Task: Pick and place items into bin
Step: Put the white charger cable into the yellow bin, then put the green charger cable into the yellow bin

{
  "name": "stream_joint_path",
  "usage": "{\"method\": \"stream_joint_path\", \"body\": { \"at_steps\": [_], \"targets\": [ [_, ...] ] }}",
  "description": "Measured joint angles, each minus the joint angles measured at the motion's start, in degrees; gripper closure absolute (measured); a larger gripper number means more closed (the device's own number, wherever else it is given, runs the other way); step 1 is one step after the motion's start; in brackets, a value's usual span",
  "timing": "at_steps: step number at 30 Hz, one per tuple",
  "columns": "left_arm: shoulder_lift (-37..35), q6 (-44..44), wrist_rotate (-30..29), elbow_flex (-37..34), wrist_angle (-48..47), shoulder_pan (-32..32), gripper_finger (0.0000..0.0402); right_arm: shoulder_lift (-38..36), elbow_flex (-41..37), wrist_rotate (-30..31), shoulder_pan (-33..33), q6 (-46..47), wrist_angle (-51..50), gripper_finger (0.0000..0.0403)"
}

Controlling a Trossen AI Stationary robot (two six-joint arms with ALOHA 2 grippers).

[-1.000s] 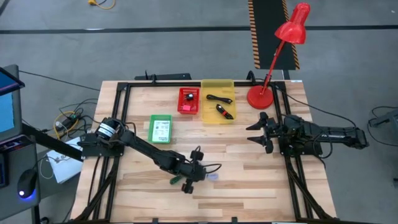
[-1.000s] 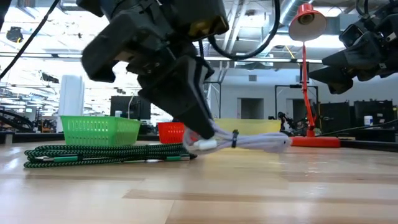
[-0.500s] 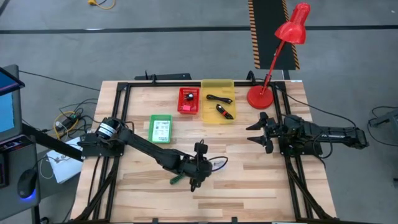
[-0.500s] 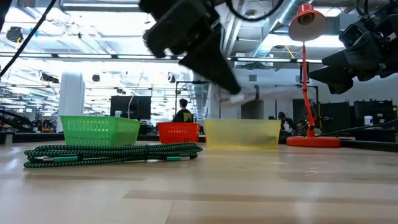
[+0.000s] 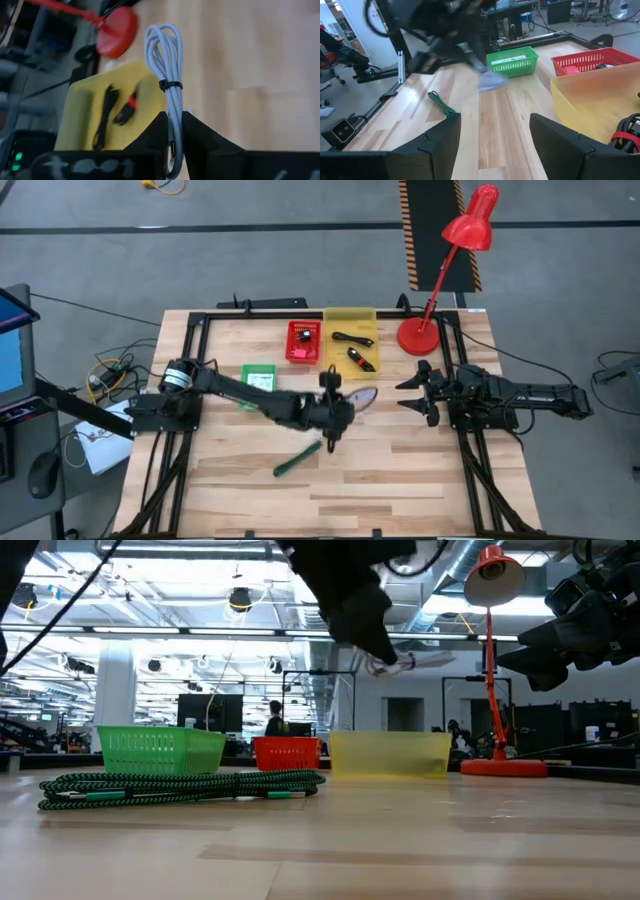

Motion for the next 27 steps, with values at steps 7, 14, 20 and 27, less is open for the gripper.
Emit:
{"method": "stream_joint_path", "body": {
  "at_steps": [7,14,20,27],
  "targets": [
    [0.0,-0.3,-0.1,0.1,0.6,9.6,0.0383,0.0,0.0,0.0,0.0,0.0,0.0,0.0171],
    [0.0,-1.4,1.8,0.1,8.4,19.1,0.0364,0.0,0.0,0.0,0.0,0.0,0.0,0.0171],
    [0.0,-5.7,5.8,0.1,11.5,23.6,0.033,0.0,0.0,0.0,0.0,0.0,0.0,0.0171],
    [0.0,-8.3,9.0,0.1,8.9,23.2,0.0297,0.0,0.0,0.0,0.0,0.0,0.0,0.0171]
  ]
}}
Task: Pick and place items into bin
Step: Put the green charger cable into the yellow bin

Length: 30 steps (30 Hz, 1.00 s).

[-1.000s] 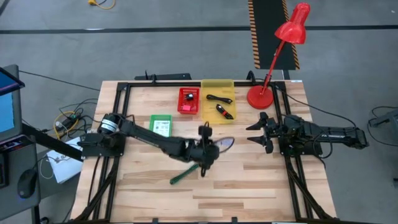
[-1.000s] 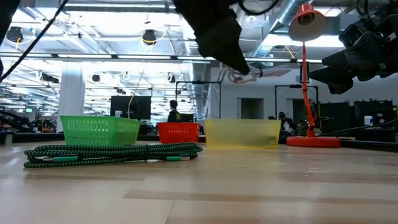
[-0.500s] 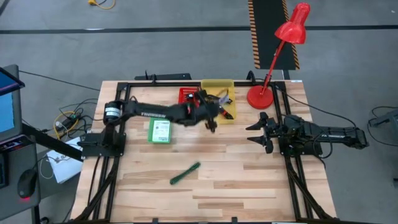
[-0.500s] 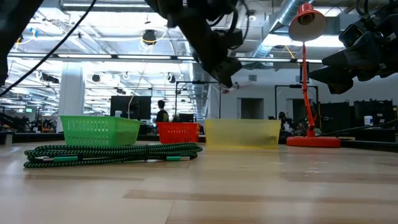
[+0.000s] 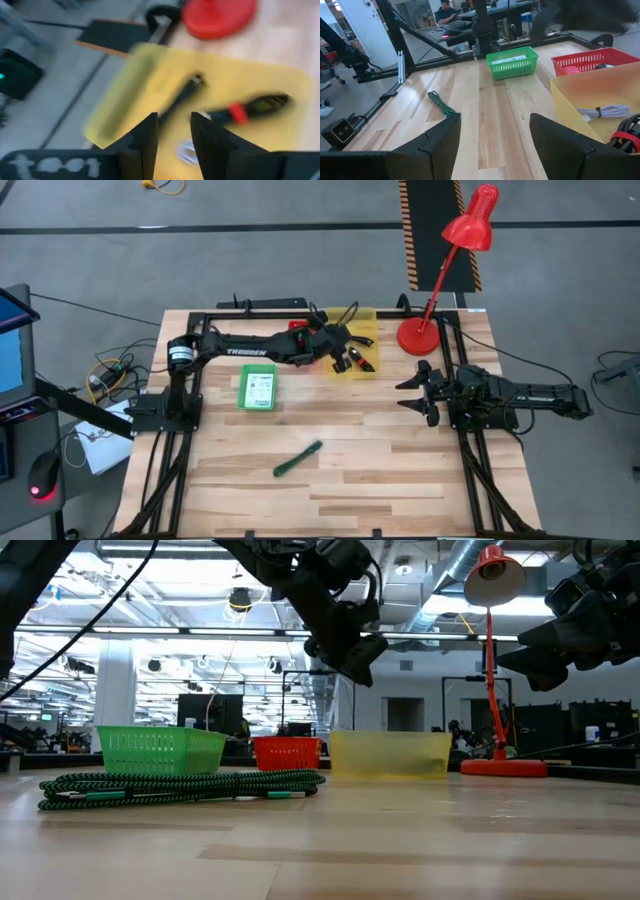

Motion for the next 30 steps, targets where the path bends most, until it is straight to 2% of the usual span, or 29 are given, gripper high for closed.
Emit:
{"method": "stream_joint_path", "body": {
  "at_steps": [4,9,18,24,30],
  "targets": [
    [0.0,-3.7,5.5,0.0,-7.8,-3.1,0.0291,0.0,0.0,0.0,0.0,0.0,0.0,0.0171],
    [0.0,-6.1,11.8,-0.1,-19.6,-10.1,0.029,0.0,0.0,0.0,0.0,0.0,0.0,0.0171],
    [0.0,-18.1,10.9,-0.7,-33.6,-24.3,0.029,0.0,0.0,0.0,0.0,0.0,0.0,0.0171],
    [0.1,-26.8,11.9,-0.7,-37.3,-30.9,0.029,0.0,0.0,0.0,0.0,0.0,0.0,0.0171],
    [0.3,-31.4,14.4,-0.7,-37.3,-34.1,0.029,0.0,0.0,0.0,0.0,0.0,0.0,0.0171]
  ]
}}
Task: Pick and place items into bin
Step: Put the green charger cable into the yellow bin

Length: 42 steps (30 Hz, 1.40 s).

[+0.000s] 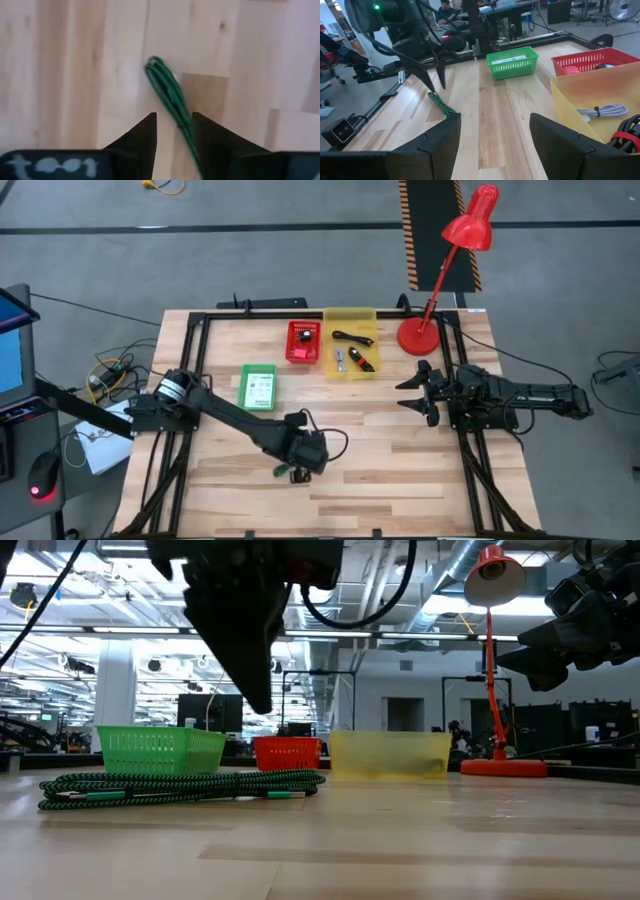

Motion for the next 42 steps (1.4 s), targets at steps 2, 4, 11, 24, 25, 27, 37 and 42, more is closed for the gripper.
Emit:
{"method": "stream_joint_path", "body": {
  "at_steps": [2,4,11,24,25,27,37,42],
  "targets": [
    [0.0,-0.9,1.0,0.0,-0.1,-0.4,0.029,0.0,0.0,0.0,0.0,0.0,0.0,0.0171],
    [0.0,-2.2,1.8,-0.1,0.0,-0.6,0.029,0.0,0.0,0.0,0.0,0.0,0.0,0.0171],
    [0.1,-5.1,6.7,-6.1,3.3,0.2,0.029,0.0,0.0,0.0,0.0,0.0,0.0,0.0171],
    [0.7,-5.4,11.7,-11.2,12.7,0.6,0.029,0.0,0.0,0.0,0.0,0.0,0.0,0.0171],
    [0.8,-5.2,11.9,-11.3,12.5,0.6,0.029,0.0,0.0,0.0,0.0,0.0,0.0,0.0171],
    [1.5,-5.0,12.9,-11.2,13.0,0.6,0.029,0.0,0.0,0.0,0.0,0.0,0.0,0.0171],
    [2.6,-0.9,14.1,-10.0,12.7,1.7,0.0313,0.0,0.0,0.0,0.0,0.0,0.0,0.0171],
    [3.0,3.1,9.9,-6.6,11.0,2.1,0.0384,0.0,0.0,0.0,0.0,0.0,0.0,0.0171]
  ]
}}
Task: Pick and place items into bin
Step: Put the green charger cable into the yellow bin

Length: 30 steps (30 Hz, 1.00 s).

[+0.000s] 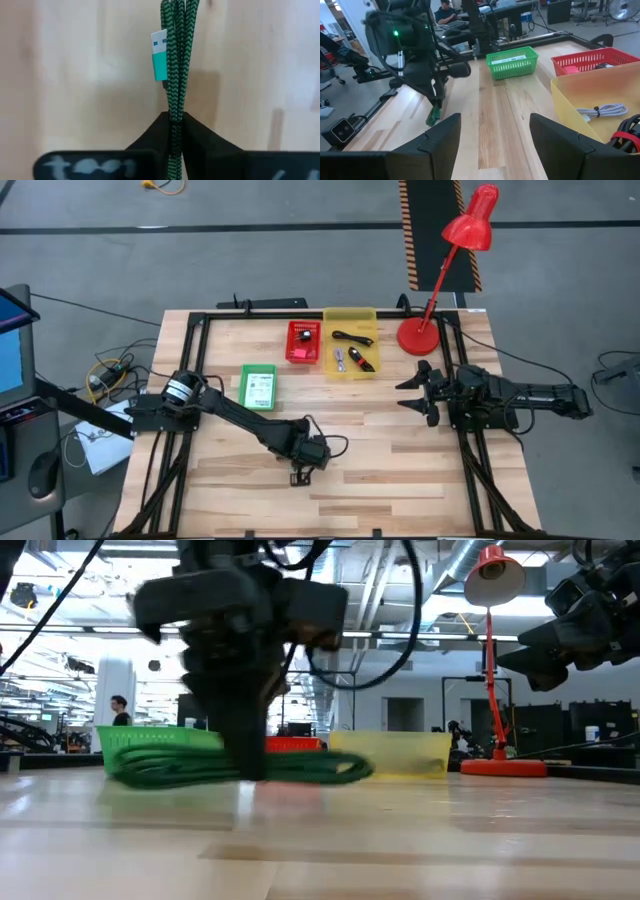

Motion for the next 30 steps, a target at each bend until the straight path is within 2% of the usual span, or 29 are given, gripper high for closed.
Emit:
{"method": "stream_joint_path", "body": {
  "at_steps": [4,11,14,21,30],
  "targets": [
    [0.0,3.7,-5.7,4.0,-2.7,1.0,0.0385,0.0,0.0,0.0,0.0,0.0,0.0,0.0171],
    [-0.1,12.0,-24.3,14.5,-10.5,5.0,0.0395,0.0,0.0,0.0,0.0,0.0,0.0,0.0171],
    [-0.1,16.3,-28.7,19.6,-11.1,8.2,0.0392,0.0,0.0,0.0,0.0,0.0,0.0,0.0171],
    [-0.2,22.7,-27.2,28.4,-6.3,19.2,0.0392,0.0,0.0,0.0,0.0,0.0,0.0,0.0171],
    [2.3,17.9,-9.1,29.1,3.3,33.2,0.0391,0.0,0.0,0.0,0.0,0.0,0.0,0.0171]
  ]
}}
